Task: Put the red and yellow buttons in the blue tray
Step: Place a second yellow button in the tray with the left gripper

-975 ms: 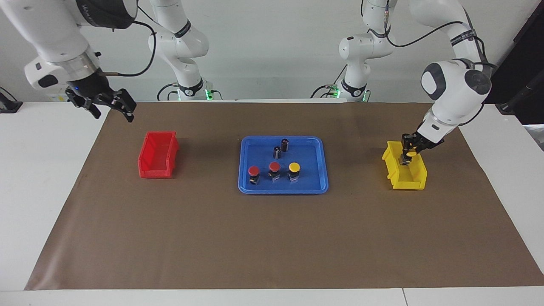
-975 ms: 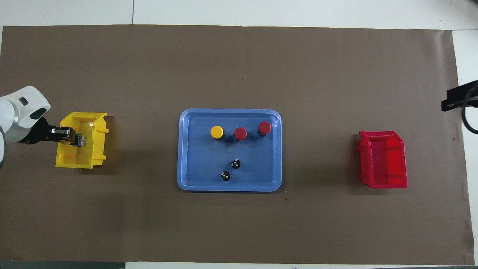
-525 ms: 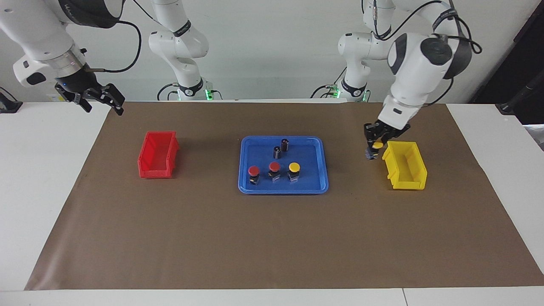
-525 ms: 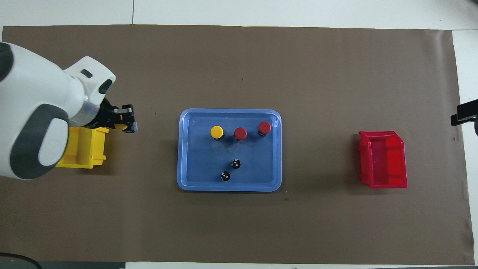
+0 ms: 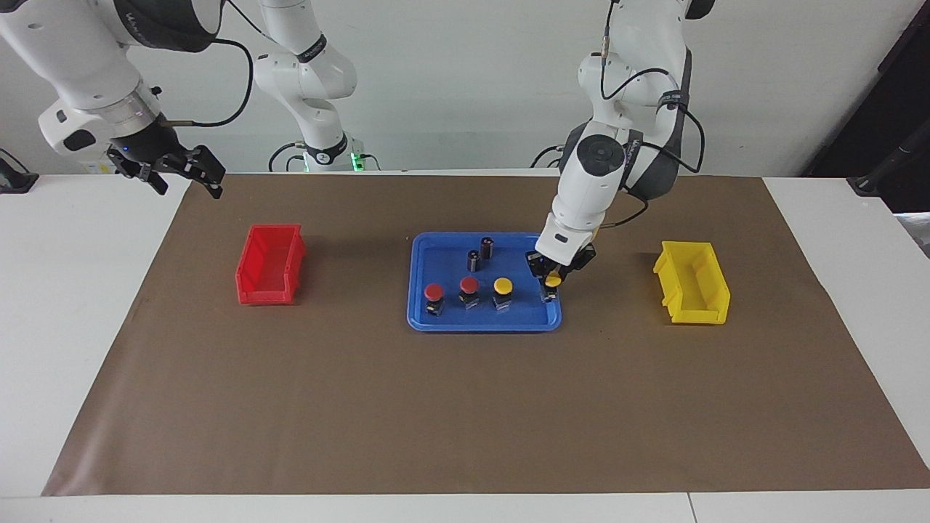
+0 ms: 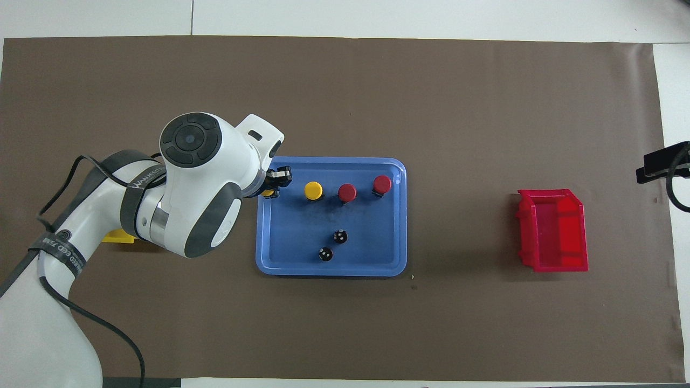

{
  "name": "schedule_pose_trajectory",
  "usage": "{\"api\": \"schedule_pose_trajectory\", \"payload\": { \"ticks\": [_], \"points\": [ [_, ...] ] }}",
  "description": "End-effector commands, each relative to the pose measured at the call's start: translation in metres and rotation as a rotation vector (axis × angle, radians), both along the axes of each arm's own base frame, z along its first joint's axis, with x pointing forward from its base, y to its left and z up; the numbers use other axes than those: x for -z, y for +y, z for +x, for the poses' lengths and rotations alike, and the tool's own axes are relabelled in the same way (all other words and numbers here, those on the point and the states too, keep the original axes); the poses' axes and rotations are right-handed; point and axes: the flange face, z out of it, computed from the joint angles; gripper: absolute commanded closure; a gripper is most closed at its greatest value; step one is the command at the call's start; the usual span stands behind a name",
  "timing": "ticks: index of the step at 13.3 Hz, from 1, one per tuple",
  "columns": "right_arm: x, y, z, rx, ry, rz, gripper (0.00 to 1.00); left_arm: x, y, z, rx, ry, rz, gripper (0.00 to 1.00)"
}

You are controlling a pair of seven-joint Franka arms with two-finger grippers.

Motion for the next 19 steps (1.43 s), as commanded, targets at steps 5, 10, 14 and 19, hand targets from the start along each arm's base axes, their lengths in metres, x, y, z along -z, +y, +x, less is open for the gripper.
{"api": "schedule_pose_trajectory", "payload": {
  "ticks": [5,10,14,19],
  "points": [
    [-0.001,0.012,-0.005,-0.029,-0.011,0.001,0.0,0.024,-0.023,-0.007,-0.01,-0.014,-0.019,0.98],
    [0.0,0.012,-0.005,-0.029,-0.009,0.001,0.0,0.031,-0.029,-0.013,0.004,-0.003,-0.012,0.33],
    [0.0,0.012,-0.005,-0.029,-0.009,0.001,0.0,0.006,-0.023,-0.009,0.015,-0.007,-0.004,0.01],
    [0.0,0.012,-0.005,-0.029,-0.009,0.001,0.0,-0.051,0.038,0.001,0.105,0.017,0.018,0.0]
  ]
}}
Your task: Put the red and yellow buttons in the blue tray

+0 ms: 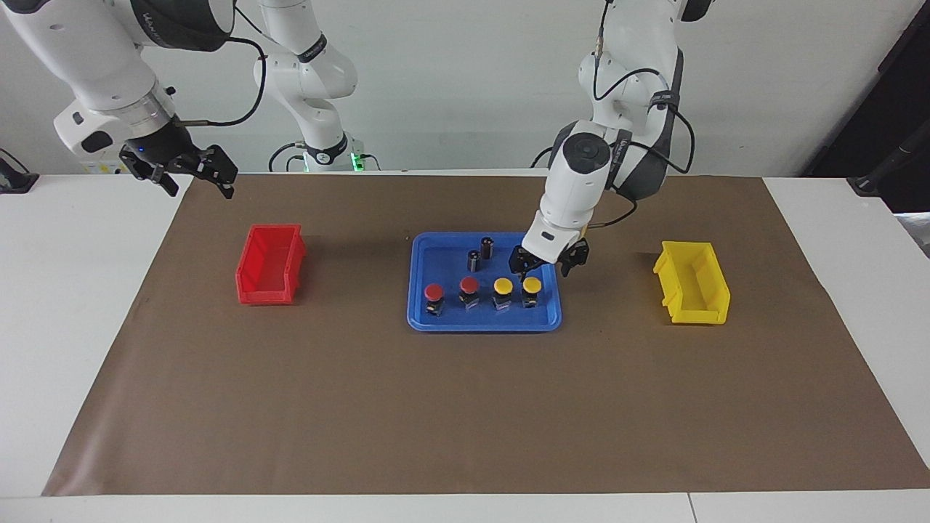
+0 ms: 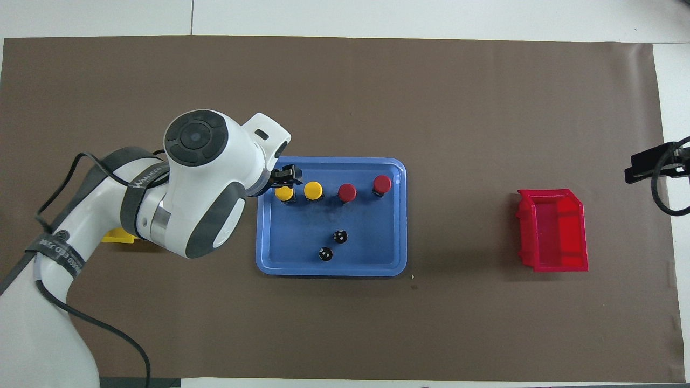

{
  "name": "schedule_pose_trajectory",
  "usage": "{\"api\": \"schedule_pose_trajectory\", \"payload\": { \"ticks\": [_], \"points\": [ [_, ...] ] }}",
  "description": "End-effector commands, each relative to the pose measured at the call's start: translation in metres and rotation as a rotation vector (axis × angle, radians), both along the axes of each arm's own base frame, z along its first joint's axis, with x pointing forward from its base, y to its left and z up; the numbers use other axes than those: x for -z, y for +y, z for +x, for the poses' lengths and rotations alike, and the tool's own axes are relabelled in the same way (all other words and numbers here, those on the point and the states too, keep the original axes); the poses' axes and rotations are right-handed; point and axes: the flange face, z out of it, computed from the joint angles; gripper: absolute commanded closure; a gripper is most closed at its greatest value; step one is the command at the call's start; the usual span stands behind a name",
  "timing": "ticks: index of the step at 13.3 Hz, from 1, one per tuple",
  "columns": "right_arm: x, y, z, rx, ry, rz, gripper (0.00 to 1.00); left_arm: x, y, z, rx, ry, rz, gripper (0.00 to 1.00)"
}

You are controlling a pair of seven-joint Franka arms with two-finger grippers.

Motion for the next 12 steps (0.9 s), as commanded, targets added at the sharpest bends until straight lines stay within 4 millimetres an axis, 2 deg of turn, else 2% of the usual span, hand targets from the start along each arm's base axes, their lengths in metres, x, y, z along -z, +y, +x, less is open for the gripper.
{"api": "schedule_pose_trajectory", "payload": {
  "ticks": [1,2,3,6,8,11,12],
  "points": [
    [0.0,-0.001,-0.006,-0.005,-0.009,0.001,0.0,-0.03,0.044,0.002,0.064,0.019,0.012,0.0],
    [0.0,-0.001,-0.006,-0.005,-0.009,0.001,0.0,-0.045,0.063,0.006,0.076,0.004,0.006,0.0],
    [0.0,-0.001,-0.006,-0.005,-0.009,0.001,0.0,-0.057,0.092,0.012,0.087,0.006,0.006,0.0],
    [0.0,-0.001,-0.006,-0.005,-0.009,0.001,0.0,-0.1,0.16,0.012,0.104,-0.022,0.001,0.0],
    [0.0,-0.001,-0.006,-0.005,-0.009,0.001,0.0,-0.131,0.195,0.012,0.099,-0.049,-0.003,0.0],
    [0.0,-0.001,-0.006,-0.005,-0.009,0.001,0.0,-0.196,0.23,0.017,0.129,-0.036,-0.002,0.0],
    [0.0,-0.001,-0.006,-0.005,-0.009,0.001,0.0,-0.208,0.246,0.019,0.153,-0.014,-0.002,0.0]
  ]
}}
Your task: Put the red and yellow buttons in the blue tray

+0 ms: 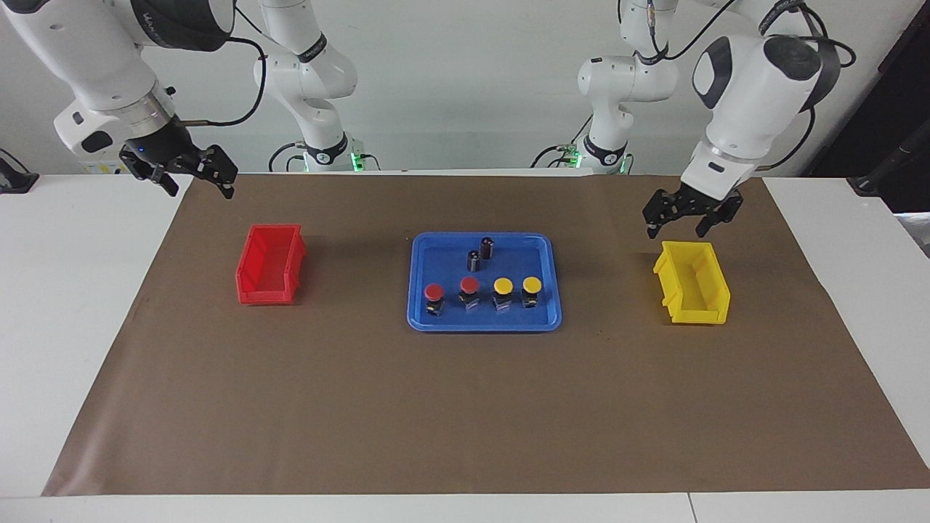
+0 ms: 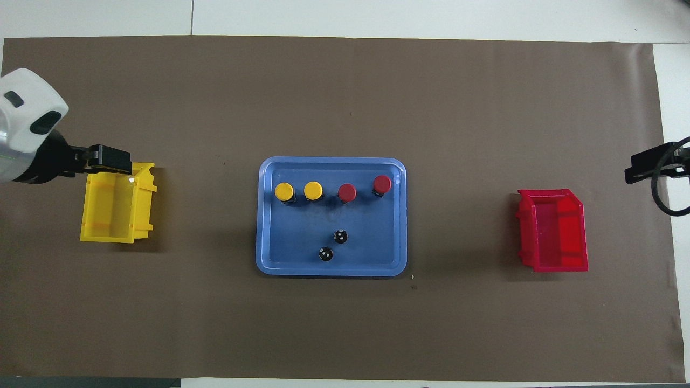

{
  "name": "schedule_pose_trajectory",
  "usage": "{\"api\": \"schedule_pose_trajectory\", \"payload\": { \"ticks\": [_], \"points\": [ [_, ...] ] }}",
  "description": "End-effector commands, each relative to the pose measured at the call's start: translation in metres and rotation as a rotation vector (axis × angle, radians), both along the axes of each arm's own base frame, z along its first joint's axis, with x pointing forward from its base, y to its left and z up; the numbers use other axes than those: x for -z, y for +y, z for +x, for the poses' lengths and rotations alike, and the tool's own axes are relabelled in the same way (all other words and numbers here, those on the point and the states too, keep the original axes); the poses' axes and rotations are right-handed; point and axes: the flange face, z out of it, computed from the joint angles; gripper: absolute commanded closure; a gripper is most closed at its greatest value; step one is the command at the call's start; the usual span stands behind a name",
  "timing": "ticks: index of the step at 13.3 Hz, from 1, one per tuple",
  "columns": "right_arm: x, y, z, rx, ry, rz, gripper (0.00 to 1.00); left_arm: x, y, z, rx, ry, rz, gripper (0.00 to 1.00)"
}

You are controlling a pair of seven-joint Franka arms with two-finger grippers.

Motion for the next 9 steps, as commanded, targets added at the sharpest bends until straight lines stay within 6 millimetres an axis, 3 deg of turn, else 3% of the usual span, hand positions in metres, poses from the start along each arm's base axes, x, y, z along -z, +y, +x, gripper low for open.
{"api": "schedule_pose_trajectory", "payload": {
  "ticks": [1,9],
  "points": [
    [0.0,-0.001,-0.006,-0.005,-0.009,0.001,0.0,-0.037,0.025,0.006,0.059,0.037,0.0,0.0],
    [0.0,-0.001,-0.006,-0.005,-0.009,0.001,0.0,-0.04,0.039,0.003,0.086,0.03,0.006,0.0]
  ]
}}
